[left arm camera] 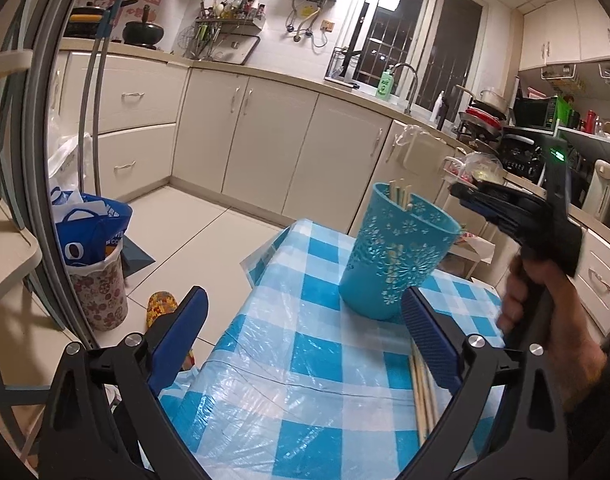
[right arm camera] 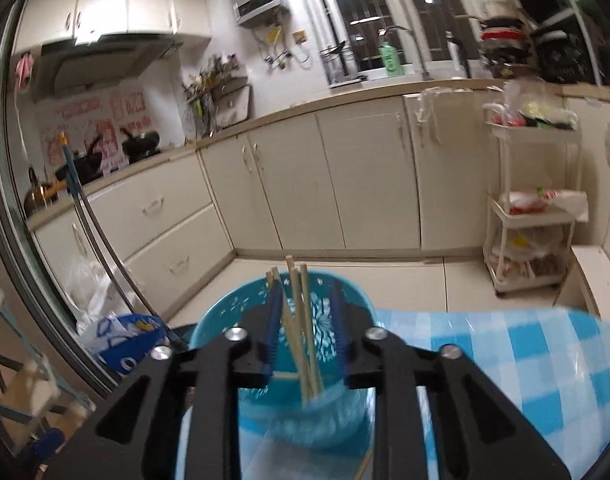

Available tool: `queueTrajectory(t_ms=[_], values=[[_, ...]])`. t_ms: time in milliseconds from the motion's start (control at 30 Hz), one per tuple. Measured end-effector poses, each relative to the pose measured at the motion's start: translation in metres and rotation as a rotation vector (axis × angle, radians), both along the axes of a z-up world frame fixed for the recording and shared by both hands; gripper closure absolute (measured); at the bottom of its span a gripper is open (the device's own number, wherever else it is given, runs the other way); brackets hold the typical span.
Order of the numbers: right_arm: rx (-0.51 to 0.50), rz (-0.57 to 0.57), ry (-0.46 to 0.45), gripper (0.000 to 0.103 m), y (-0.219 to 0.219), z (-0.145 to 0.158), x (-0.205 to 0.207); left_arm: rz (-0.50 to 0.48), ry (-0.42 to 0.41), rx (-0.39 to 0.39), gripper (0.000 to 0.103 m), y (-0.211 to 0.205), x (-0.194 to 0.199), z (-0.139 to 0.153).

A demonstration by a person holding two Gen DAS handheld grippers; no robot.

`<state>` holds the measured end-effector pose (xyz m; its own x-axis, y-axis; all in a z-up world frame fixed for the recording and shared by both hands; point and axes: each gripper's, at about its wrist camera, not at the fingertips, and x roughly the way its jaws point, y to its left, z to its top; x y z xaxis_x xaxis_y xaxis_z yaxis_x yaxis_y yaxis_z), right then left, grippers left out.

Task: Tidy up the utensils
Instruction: 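Pull both open grippers back from the cup toward the chopstick pile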

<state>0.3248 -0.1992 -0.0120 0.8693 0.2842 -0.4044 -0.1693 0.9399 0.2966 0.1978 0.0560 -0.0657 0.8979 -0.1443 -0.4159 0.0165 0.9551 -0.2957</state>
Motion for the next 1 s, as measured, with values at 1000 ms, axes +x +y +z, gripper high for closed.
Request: queueTrajectory(t_ms=[1000], values=[[0.016, -0.184, 0.207, 0.044, -0.038, -0.033, -0.236, -0.099, -0.006, 0.186, 0.008, -0.058, -0.074, 0.053]])
